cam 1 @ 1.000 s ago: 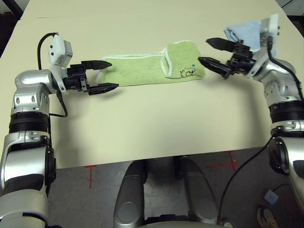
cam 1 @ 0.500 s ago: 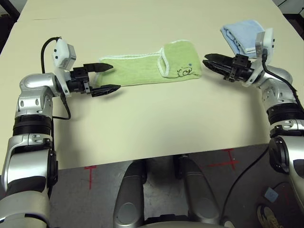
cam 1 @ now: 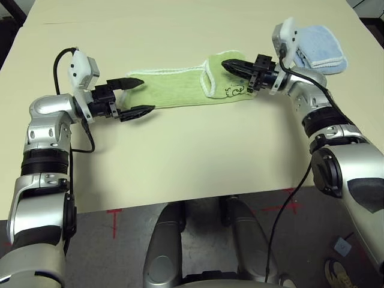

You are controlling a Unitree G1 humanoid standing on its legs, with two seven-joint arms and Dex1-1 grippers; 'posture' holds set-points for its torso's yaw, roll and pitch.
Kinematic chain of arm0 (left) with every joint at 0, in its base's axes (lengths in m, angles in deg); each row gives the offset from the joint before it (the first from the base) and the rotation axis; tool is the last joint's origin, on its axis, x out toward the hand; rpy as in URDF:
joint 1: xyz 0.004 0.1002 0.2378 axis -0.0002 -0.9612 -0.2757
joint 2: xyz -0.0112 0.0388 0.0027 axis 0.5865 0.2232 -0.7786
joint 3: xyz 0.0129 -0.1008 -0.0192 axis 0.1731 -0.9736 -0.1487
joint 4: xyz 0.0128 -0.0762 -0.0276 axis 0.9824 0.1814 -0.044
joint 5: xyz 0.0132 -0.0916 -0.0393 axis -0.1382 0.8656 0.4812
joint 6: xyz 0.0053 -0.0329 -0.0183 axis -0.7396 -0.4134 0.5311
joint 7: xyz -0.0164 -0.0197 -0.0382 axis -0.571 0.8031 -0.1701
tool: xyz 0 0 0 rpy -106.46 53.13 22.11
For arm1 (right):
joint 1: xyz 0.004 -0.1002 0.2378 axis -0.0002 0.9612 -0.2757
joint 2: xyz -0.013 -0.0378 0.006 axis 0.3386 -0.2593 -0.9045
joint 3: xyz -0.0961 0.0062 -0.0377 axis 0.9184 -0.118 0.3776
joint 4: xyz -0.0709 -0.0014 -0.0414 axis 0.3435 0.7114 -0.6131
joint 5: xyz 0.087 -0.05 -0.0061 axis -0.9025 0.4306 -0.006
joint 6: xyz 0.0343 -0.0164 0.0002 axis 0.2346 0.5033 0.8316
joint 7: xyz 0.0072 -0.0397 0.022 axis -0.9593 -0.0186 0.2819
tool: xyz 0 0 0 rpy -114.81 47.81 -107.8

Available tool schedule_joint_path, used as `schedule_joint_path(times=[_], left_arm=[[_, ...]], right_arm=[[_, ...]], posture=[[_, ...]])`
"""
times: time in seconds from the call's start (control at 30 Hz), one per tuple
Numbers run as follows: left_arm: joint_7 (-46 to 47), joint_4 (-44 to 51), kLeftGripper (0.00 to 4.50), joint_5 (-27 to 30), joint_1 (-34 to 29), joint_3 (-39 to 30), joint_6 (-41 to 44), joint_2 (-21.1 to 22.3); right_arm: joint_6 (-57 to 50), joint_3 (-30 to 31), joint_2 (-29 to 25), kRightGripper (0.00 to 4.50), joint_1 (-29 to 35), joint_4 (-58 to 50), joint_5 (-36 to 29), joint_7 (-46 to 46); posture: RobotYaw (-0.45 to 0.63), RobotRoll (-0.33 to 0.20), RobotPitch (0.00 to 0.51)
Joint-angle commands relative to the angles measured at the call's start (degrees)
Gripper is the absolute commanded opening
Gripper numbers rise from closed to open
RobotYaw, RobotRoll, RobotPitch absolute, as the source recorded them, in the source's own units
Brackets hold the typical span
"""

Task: Fold the towel and set it aside.

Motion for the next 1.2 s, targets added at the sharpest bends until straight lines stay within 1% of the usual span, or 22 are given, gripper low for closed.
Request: schedule_joint_path(times=[0.03,0.23,0.4,0.53,0.6,0.7,0.83,0.9,0.97,1.1,1.2], left_arm=[[0.2,3.6,4.5,1.5,-2.4,-0.6,1.7,0.7],[0.5,5.9,4.5,1.9,-3.4,-0.5,3.3,1.6],[0.6,6.1,4.5,2.0,-3.0,-0.2,3.7,1.6],[0.8,5.6,4.5,1.8,-2.6,0.1,3.2,1.1],[0.9,5.3,4.5,1.8,-2.4,0.2,3.0,0.8],[0.9,4.9,4.5,1.7,-2.2,0.4,2.7,0.6],[0.9,4.6,4.5,1.6,-1.8,0.5,2.6,0.1],[0.9,4.8,4.5,1.6,-1.7,0.6,2.8,0.1],[0.8,5.1,4.5,1.7,-1.8,0.6,3.1,0.1],[1.1,5.6,4.5,1.7,-2.1,0.5,3.7,0.3],[1.2,6.2,4.5,1.8,-2.5,0.5,4.0,0.3]], right_arm=[[0.7,1.9,0.7,0.05,1.3,2.7,3.5,2.3],[-0.4,2.1,2.3,0.05,4.3,4.8,5.6,6.9],[0.1,1.1,1.7,0.05,5.8,4.6,5.1,7.5],[0.5,-4.7,1.8,0.05,3.6,2.0,-1.4,2.4],[-0.5,-7.8,1.5,0.05,1.6,1.2,-4.5,1.5],[-1.4,-9.5,1.0,0.05,0.0,1.2,-5.6,3.0],[-1.8,-8.4,1.2,0.05,-1.3,3.0,-2.7,12.4],[-3.0,-8.1,2.1,0.05,-1.9,3.9,-1.6,18.7],[-4.2,-7.7,3.1,0.05,-2.2,4.5,-0.5,23.0],[-6.3,-5.9,5.8,0.05,-1.8,6.0,2.2,29.4],[-7.4,-5.2,7.1,0.05,-1.2,6.6,3.5,31.5]], posture=[[0.1,0.0,0.358],[0.11,0.0,0.353],[0.1,0.0,0.348],[0.08,0.0,0.338],[0.08,0.0,0.336],[0.07,0.0,0.335],[0.07,0.0,0.338],[0.07,0.0,0.34],[0.07,0.0,0.34],[0.08,0.0,0.347],[0.09,0.0,0.348]])
